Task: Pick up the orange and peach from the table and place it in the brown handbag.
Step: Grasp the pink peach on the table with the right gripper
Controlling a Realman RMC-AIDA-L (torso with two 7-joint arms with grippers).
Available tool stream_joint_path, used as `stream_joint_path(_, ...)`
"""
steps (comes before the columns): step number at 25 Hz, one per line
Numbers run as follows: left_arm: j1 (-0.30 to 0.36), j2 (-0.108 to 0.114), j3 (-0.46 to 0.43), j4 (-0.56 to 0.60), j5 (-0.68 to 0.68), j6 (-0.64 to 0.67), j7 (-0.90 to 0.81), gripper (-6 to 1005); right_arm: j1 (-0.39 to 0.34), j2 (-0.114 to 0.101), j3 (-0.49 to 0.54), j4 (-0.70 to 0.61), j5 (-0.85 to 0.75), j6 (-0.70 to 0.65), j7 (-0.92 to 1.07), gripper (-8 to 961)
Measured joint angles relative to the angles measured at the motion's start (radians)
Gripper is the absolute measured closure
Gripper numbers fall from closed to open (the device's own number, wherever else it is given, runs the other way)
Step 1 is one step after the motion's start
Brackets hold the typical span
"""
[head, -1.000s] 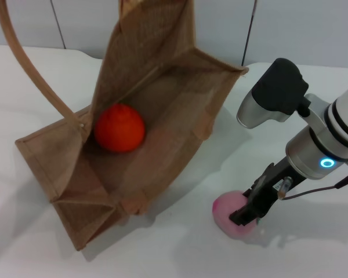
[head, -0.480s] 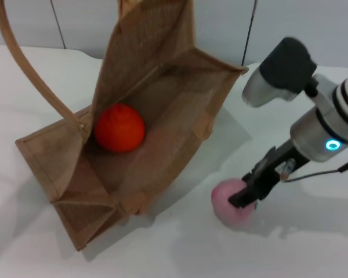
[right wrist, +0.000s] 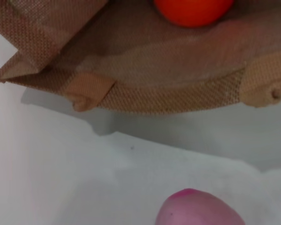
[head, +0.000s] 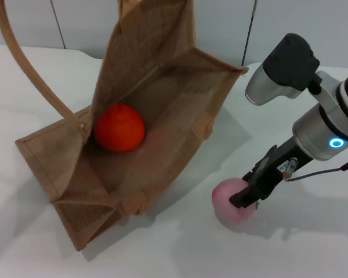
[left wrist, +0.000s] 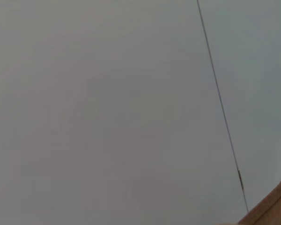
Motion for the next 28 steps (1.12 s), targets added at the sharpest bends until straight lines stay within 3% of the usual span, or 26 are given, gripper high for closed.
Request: stream_joint_path(28,-0.015,-0.001,0.001,-0.028,0.001,0.002,0.013,885,0.001,-0.002,0.037,0.009,-0.025,-0.010,-0.023,374)
